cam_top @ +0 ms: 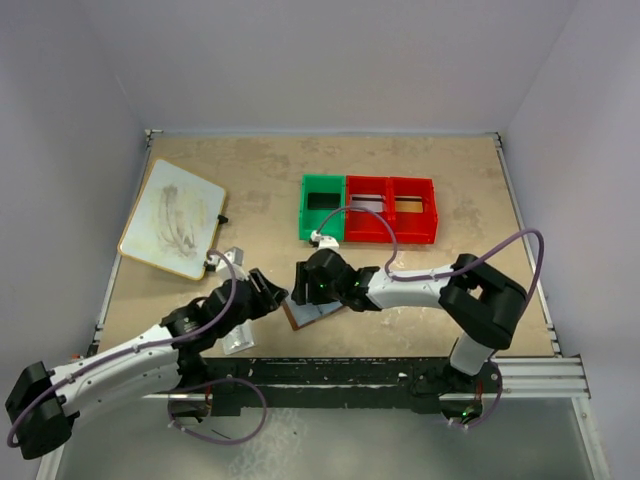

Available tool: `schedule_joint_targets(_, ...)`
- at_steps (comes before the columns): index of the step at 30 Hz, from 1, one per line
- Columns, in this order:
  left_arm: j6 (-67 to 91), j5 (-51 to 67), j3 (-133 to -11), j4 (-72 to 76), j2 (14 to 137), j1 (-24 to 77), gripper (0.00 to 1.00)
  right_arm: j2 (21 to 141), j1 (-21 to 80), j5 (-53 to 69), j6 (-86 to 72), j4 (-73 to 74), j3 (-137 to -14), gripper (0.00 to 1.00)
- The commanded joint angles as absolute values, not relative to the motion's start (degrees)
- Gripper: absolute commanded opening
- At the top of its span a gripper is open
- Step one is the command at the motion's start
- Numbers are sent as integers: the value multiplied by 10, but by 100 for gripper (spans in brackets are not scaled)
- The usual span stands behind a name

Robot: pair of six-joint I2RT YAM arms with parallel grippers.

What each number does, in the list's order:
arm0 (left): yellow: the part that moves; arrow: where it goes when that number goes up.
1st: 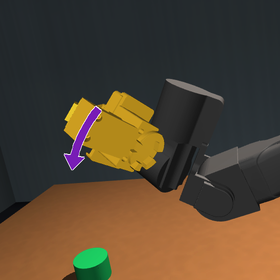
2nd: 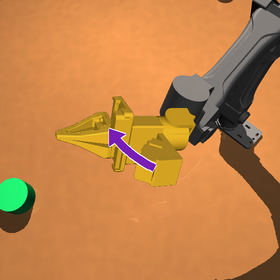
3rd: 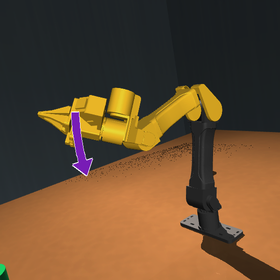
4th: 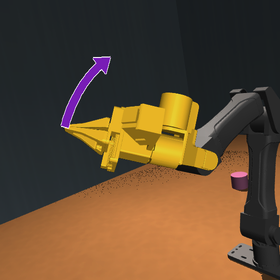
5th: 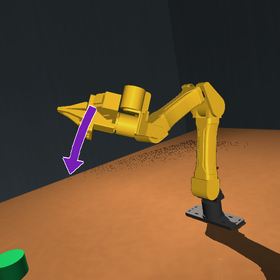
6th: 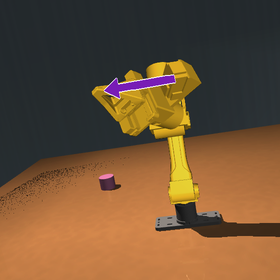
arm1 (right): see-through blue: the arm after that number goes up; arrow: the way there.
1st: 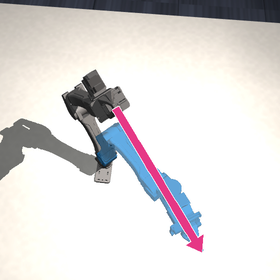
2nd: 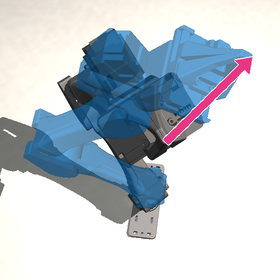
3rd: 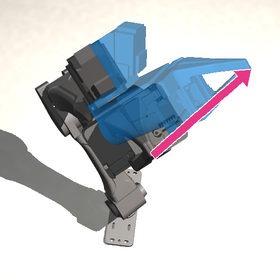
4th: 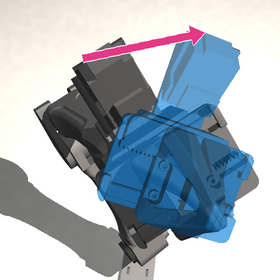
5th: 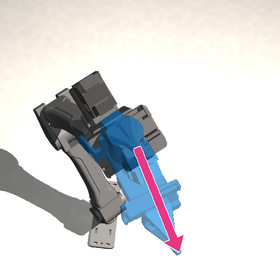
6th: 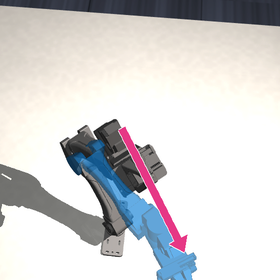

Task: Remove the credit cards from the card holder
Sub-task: Adjust the card holder at the center of the board.

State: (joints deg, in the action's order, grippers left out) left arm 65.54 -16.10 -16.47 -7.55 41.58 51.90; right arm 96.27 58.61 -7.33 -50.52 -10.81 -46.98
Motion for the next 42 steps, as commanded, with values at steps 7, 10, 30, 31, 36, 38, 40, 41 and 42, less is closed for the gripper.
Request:
schedule_joint_targets(7,689,-382,-286,-308,363,521,46,1051,643,-200,-455,85,-581,70)
schedule_joint_targets(10,692,-392,-293,-317,358,521,46,1073,656,-221,-455,109,-603,71)
schedule_joint_targets(30,697,-390,-295,-321,356,521,46,1113,669,-248,-473,150,-634,68)
schedule_joint_targets(31,697,-391,-295,-321,354,521,46,1113,669,-249,-473,151,-634,68)
schedule_joint_targets(36,697,-399,-296,-326,344,521,47,1118,672,-256,-477,157,-632,62)
schedule_joint_targets(38,697,-399,-298,-326,345,521,46,1118,672,-248,-476,152,-629,57)
schedule_joint_targets(40,697,-397,-297,-326,348,521,46,1112,672,-230,-475,139,-623,55)
schedule_joint_targets(41,697,-396,-298,-326,349,521,47,1107,672,-214,-475,130,-616,53)
schedule_joint_targets(42,697,-395,-298,-326,351,521,46,1101,671,-201,-473,119,-610,51)
